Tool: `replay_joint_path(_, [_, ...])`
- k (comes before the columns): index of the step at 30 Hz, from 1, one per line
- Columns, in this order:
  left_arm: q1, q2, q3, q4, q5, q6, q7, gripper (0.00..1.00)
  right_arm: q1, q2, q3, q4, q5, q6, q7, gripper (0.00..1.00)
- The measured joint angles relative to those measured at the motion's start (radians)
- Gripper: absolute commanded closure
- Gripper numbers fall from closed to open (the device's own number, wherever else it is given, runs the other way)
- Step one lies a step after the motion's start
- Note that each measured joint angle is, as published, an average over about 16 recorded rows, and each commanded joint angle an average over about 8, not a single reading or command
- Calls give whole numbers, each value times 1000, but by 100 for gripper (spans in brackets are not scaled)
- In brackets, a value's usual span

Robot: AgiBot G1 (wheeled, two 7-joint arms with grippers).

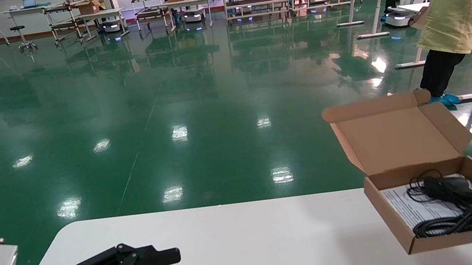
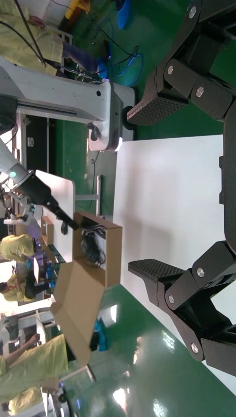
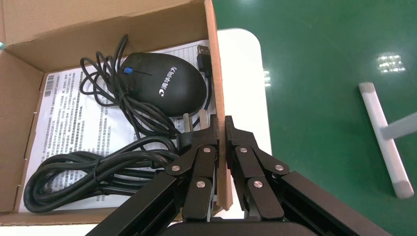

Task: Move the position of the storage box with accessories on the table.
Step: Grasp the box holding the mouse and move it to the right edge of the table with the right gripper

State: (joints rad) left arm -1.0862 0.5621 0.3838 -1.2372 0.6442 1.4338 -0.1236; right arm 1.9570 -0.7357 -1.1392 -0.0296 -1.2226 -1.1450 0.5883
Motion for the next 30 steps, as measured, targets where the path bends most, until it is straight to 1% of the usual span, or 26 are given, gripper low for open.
replay_joint_path(15, [0,0,0,0,0,0,0,0,-140,23,36,-5,52,156,-37,100])
replay_joint_path(30, [0,0,0,0,0,0,0,0,-243,-6,73,16,102,211,-56,100])
